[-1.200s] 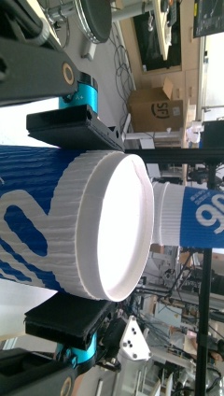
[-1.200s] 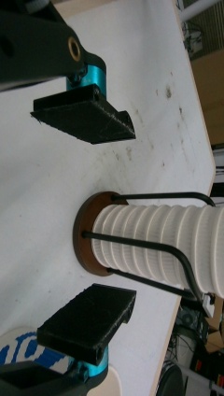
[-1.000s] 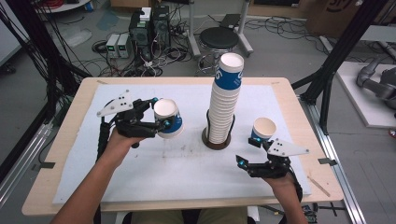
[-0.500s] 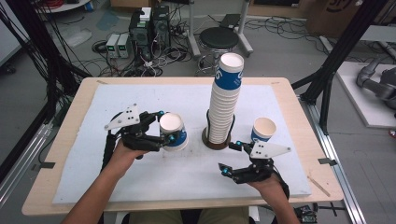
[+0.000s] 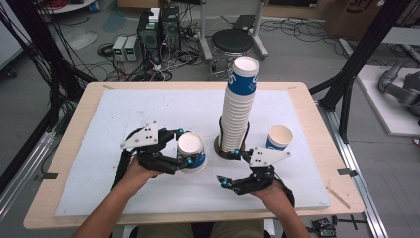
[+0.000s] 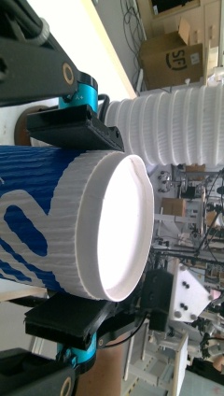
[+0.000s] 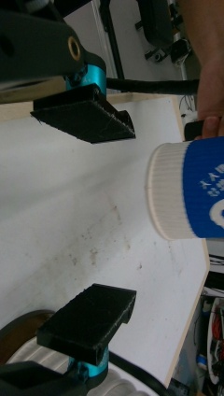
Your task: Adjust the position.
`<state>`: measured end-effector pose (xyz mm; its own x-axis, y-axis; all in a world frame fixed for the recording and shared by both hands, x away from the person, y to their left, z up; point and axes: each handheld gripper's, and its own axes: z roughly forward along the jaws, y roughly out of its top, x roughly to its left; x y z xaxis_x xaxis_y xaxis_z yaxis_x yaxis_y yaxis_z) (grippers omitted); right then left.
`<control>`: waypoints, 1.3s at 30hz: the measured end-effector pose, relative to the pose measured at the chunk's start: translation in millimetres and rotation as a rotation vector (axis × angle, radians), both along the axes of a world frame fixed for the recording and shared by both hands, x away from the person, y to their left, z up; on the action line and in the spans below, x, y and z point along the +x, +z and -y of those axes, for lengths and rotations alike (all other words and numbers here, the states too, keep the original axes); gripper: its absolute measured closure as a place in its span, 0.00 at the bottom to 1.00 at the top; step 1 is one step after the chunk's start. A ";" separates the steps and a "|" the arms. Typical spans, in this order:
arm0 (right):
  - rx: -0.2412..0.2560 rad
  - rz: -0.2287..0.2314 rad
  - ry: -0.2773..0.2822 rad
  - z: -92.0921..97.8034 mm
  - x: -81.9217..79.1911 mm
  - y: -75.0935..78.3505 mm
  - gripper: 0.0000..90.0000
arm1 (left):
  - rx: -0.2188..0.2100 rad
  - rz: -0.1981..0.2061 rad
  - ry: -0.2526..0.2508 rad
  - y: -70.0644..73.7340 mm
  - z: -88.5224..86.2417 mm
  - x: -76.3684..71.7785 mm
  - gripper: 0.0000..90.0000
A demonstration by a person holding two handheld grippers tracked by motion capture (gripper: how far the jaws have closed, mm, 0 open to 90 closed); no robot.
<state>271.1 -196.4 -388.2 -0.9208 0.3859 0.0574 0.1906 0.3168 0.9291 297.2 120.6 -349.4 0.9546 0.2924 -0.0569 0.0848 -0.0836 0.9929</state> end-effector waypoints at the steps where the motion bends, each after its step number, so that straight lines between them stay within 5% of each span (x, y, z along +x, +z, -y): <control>1: 0.004 0.000 0.005 -1.4 0.6 0.5 0.23 | 0.003 0.002 -0.003 -1.3 0.4 -0.1 0.32; 28: 0.060 -0.023 0.161 -37.2 13.1 -4.7 0.22 | -0.024 -0.008 -0.117 -13.1 20.0 -6.2 0.32; 39: 0.033 0.024 0.176 -36.8 13.2 -3.4 0.30 | -0.044 -0.003 -0.125 -12.7 19.6 -6.4 0.33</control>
<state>284.3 -159.6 -391.6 -0.9752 0.2168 0.0450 0.1130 0.3126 0.9431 290.8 101.0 -362.1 0.9832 0.1683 -0.0700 0.0795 -0.0503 0.9956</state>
